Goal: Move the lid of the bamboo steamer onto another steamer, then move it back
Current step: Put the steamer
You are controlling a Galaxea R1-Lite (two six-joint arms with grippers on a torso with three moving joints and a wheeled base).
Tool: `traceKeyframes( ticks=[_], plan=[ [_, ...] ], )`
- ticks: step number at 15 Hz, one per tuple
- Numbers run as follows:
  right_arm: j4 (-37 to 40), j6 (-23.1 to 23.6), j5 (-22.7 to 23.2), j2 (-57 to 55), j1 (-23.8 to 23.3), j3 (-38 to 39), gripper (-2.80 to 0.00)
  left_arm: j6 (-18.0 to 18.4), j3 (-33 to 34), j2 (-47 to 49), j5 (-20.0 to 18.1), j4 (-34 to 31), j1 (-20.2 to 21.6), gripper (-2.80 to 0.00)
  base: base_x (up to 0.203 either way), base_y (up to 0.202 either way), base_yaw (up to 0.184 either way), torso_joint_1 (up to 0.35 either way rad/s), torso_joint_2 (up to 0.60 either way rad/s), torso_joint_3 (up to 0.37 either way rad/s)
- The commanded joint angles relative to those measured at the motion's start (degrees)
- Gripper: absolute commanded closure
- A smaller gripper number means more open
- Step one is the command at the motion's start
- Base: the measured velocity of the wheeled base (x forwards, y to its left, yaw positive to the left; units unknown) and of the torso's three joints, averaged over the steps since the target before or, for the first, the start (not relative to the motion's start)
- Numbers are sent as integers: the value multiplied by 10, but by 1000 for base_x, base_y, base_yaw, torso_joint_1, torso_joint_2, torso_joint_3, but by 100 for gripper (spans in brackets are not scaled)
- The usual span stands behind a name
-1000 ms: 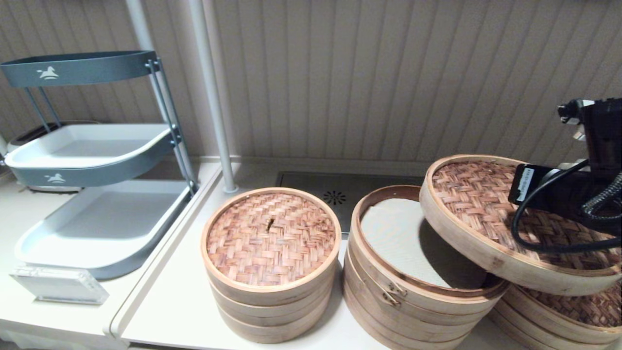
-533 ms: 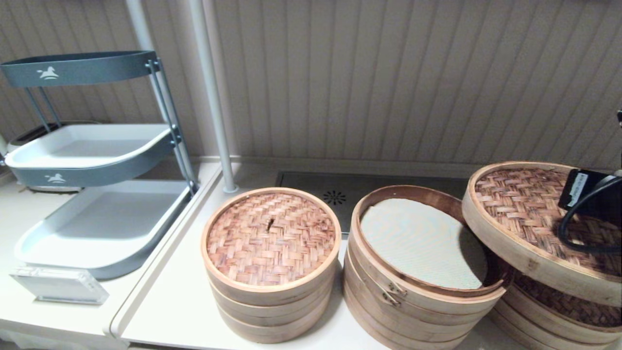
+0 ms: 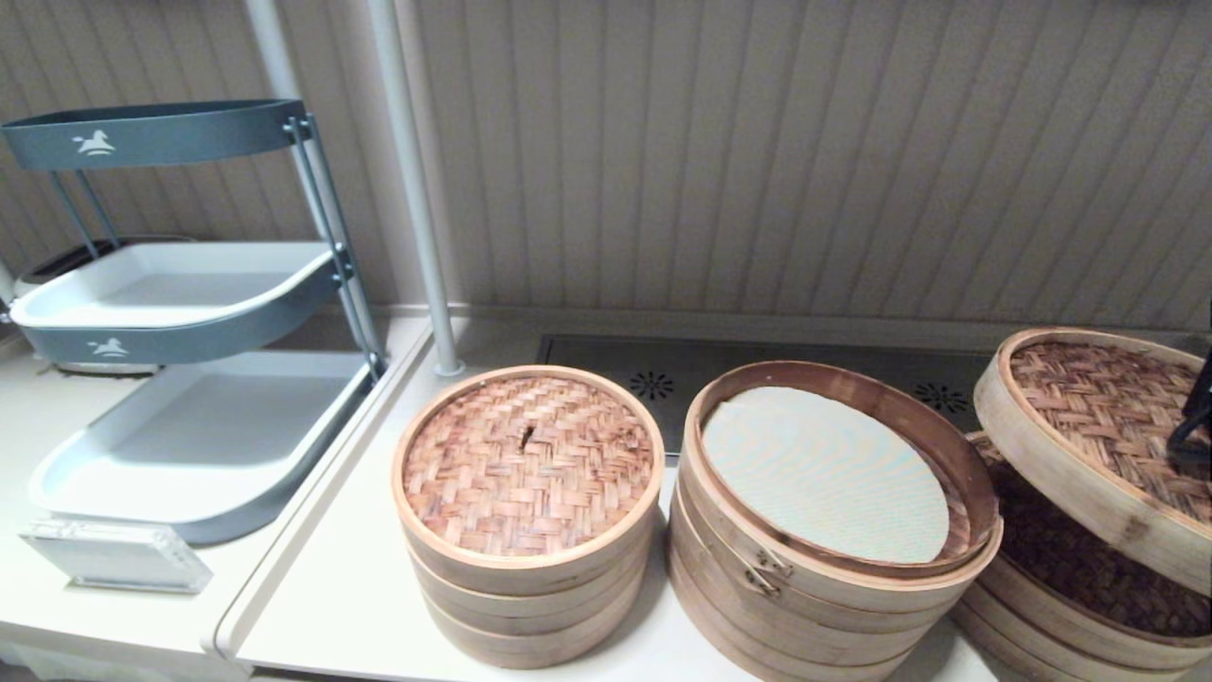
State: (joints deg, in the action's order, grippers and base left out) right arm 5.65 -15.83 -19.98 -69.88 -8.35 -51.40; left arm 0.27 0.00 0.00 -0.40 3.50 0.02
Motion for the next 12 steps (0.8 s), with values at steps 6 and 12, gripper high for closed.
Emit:
traceKeyframes(
  ticks=[6, 12],
  plan=[
    [-8, 21, 39, -27, -93, 20, 0, 0, 14, -1, 0, 0, 0, 0, 0, 0, 0, 0, 0, 0],
    [-76, 22, 40, -68, -112, 49, 0, 0, 14, -1, 1, 0, 0, 0, 0, 0, 0, 0, 0, 0]
  ],
)
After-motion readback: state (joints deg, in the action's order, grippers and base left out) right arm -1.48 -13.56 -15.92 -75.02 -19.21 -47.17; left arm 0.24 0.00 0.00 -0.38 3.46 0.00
